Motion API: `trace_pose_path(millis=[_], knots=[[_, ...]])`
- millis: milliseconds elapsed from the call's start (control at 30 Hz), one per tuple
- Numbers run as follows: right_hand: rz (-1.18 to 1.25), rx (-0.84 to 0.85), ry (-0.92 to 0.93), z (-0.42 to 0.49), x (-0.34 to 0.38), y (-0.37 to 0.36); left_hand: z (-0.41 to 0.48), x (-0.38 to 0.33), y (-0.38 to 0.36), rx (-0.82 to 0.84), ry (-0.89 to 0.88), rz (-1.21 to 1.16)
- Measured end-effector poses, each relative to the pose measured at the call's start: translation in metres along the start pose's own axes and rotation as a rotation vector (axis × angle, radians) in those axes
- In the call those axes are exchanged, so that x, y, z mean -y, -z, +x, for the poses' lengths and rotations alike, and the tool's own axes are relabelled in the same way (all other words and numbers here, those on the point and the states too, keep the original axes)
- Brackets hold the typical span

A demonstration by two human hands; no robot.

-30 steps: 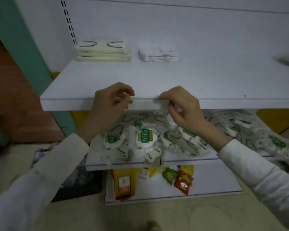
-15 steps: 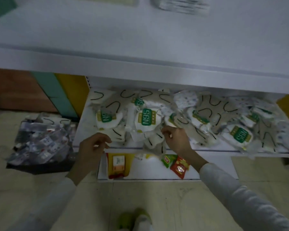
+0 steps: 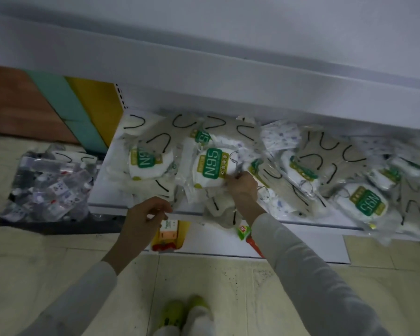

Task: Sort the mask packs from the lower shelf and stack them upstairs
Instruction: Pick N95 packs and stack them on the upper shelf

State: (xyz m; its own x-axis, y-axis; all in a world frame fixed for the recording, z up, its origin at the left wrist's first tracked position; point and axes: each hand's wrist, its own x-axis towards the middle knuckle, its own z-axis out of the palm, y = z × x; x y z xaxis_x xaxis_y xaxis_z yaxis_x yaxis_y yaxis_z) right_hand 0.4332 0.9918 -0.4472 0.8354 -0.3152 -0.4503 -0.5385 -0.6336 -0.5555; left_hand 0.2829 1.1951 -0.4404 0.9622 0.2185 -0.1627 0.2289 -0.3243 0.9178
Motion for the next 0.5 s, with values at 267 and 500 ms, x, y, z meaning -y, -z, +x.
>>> trace_pose_path(millis=[267, 500], knots=[[0.749, 0.12, 0.046, -0.017, -0.014, 0.022, 0.003, -0.009, -0.023, 0.012, 0.081, -0.064], [1.257, 0.635, -0.044, -0.08, -0.028, 0.027, 0.0, -0.046, -0.056, 0.106, 0.314, -0.55]])
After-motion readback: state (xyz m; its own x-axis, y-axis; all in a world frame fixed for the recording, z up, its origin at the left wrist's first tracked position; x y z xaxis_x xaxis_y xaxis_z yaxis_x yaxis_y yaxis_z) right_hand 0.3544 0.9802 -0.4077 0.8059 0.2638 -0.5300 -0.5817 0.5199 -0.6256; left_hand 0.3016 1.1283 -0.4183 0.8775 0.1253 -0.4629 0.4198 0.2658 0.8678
